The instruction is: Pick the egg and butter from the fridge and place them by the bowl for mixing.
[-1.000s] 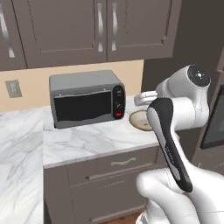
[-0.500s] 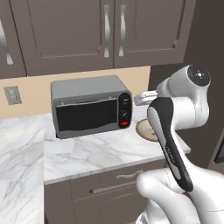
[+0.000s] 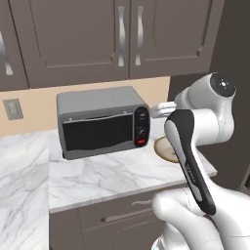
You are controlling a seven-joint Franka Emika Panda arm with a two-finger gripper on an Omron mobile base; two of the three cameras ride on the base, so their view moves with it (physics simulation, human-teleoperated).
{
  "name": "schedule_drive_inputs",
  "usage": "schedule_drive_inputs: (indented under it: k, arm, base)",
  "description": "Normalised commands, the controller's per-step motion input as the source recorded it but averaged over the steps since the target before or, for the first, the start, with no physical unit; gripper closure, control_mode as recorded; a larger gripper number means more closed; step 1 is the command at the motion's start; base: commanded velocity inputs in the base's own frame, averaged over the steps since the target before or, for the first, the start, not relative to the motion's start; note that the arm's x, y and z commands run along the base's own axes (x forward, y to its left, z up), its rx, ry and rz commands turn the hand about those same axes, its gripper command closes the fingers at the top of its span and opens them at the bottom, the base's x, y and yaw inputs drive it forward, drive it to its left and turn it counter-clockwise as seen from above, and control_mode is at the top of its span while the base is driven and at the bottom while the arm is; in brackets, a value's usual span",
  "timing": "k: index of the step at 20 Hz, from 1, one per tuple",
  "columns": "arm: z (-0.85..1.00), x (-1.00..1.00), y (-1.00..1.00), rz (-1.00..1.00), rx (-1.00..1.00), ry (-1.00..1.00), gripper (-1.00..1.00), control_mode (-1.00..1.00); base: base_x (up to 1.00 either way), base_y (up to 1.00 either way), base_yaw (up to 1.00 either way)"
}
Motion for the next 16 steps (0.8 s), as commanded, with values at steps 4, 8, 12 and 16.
schedule_drive_inputs:
  k: [4,8,12,16]
  arm:
    - [0.0,0.0,0.0,0.0,0.0,0.0,1.0,1.0]
    - [0.0,0.0,0.0,0.0,0.0,0.0,1.0,1.0]
    - [0.0,0.0,0.0,0.0,0.0,0.0,1.0,1.0]
    - [0.0,0.0,0.0,0.0,0.0,0.0,1.0,1.0]
  base:
    - [0.33,0.0,0.0]
    - [0.09,0.0,0.0]
    - [0.0,0.0,0.0]
    - [0.0,0.0,0.0]
